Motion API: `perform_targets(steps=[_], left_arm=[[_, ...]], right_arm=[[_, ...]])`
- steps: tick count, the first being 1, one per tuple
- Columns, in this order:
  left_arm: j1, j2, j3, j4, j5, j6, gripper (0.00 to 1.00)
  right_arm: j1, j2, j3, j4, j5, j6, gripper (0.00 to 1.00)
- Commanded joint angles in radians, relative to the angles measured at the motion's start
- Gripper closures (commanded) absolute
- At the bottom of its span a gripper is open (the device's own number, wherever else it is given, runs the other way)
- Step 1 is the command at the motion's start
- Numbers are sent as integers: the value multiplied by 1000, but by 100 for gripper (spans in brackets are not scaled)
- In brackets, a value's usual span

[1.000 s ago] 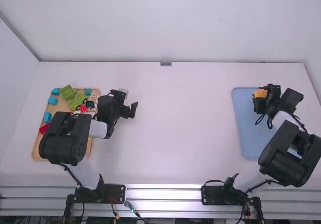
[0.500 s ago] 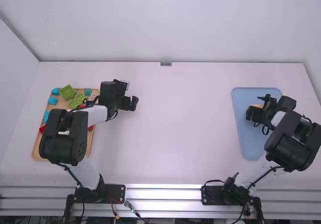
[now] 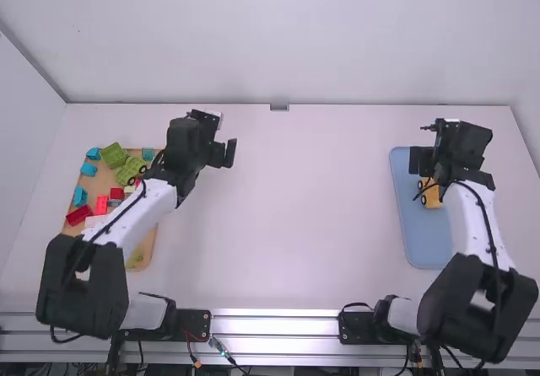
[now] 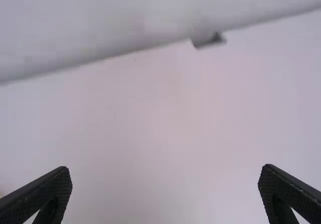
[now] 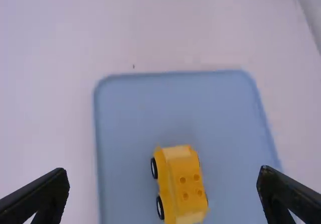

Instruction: Assemble lego blocks to make yellow taxi

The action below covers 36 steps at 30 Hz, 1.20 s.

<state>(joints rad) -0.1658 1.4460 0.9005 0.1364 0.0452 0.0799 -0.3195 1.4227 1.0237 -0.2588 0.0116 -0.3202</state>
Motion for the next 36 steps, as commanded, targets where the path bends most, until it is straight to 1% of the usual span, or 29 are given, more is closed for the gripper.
perform_targets(steps=[1,4,7,12,16,18,21,24,26,36], left_arm=[[-19,-82,16,-1,-65,22,1],[-15,-151,16,2,-61,21,1],[11,-177,-11,-25,-45,-5,4],[71,-237,-71,-85,-45,-65,10],[124,-290,-124,-136,-45,-80,15],[159,-324,-158,-136,-45,-80,18],[166,-376,-210,-136,-45,-80,23],[166,-422,-255,-136,-45,-80,28],[166,-449,-282,-136,-45,-80,31],[166,-692,-526,-136,-45,-80,55]], right_arm=[[49,-82,19,-14,71,-1,1],[98,-153,19,-14,74,-2,1],[125,-179,-8,12,48,25,4],[185,-240,-69,73,-12,86,10],[240,-294,-123,127,-12,140,15],[275,-330,-158,162,-12,175,19],[319,-383,-211,215,-12,228,24],[319,-430,-259,259,-12,276,29],[319,-457,-286,259,-12,303,32],[319,-703,-532,259,-12,320,56]])
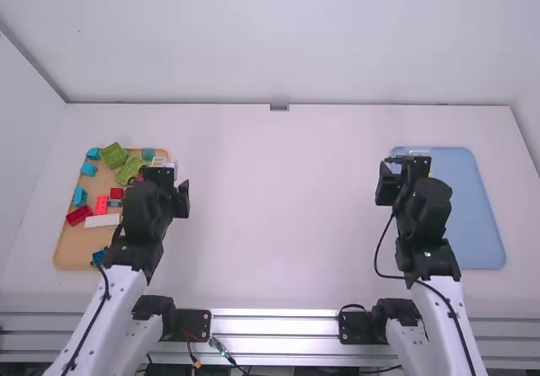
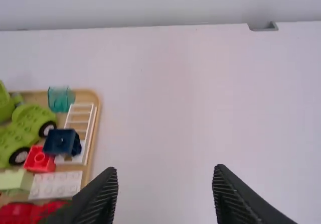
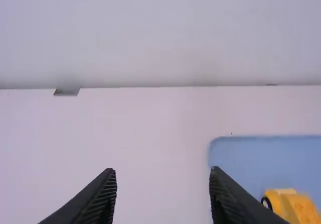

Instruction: Assemble lego blocks to make yellow taxi

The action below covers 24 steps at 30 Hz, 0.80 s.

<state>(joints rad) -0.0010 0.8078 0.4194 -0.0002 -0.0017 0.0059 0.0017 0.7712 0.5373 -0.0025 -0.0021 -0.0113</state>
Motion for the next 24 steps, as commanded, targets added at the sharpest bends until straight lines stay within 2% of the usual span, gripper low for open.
perform_targets(steps=[1,8,18,22,24], left_arm=[[1,-67,-58,0,2,-6,56],[1,-236,-227,0,2,-6,73],[1,-427,-418,0,2,-6,92],[1,-497,-419,0,2,-6,99],[1,-523,-419,0,2,-6,100]], right_arm=[[-2,-65,-59,2,2,11,57],[-2,-233,-227,2,2,11,74],[-2,-421,-415,2,2,11,93],[-2,-488,-482,2,2,11,100],[-2,-513,-507,2,2,11,100]])
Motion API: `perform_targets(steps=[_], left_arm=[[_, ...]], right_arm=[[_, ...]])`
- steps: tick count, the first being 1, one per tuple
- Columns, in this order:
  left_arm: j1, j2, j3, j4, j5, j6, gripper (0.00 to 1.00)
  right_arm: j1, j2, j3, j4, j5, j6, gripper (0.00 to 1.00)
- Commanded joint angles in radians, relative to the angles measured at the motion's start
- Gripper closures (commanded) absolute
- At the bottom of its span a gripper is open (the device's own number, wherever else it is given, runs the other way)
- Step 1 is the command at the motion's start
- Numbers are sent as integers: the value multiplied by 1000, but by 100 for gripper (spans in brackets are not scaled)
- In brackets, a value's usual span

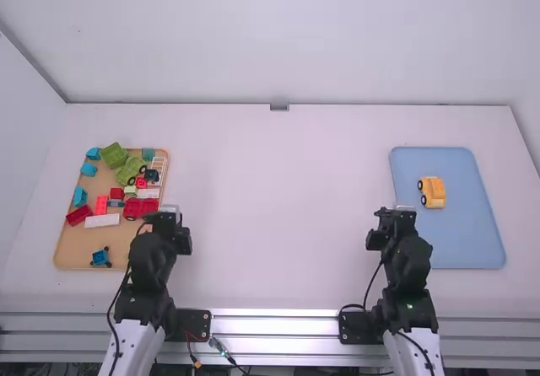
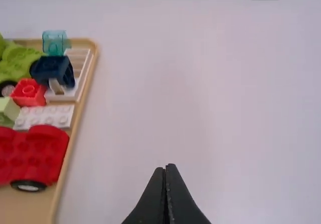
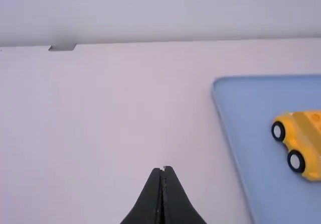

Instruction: Assemble lego blocks to make yellow taxi

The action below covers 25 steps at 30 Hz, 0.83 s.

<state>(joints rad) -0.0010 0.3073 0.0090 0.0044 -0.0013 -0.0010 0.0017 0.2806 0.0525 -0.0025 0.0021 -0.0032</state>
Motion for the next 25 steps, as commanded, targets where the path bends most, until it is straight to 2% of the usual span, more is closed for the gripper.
perform_targets(steps=[1,19,25], left_arm=[[1,-44,-9,-4,1,1,100],[1,-267,-9,-4,1,1,100],[1,-307,-9,-4,1,1,100]], right_arm=[[-2,-43,-42,2,-2,3,100],[-2,-256,-52,2,-2,3,100],[-2,-281,-52,2,-2,3,100]])
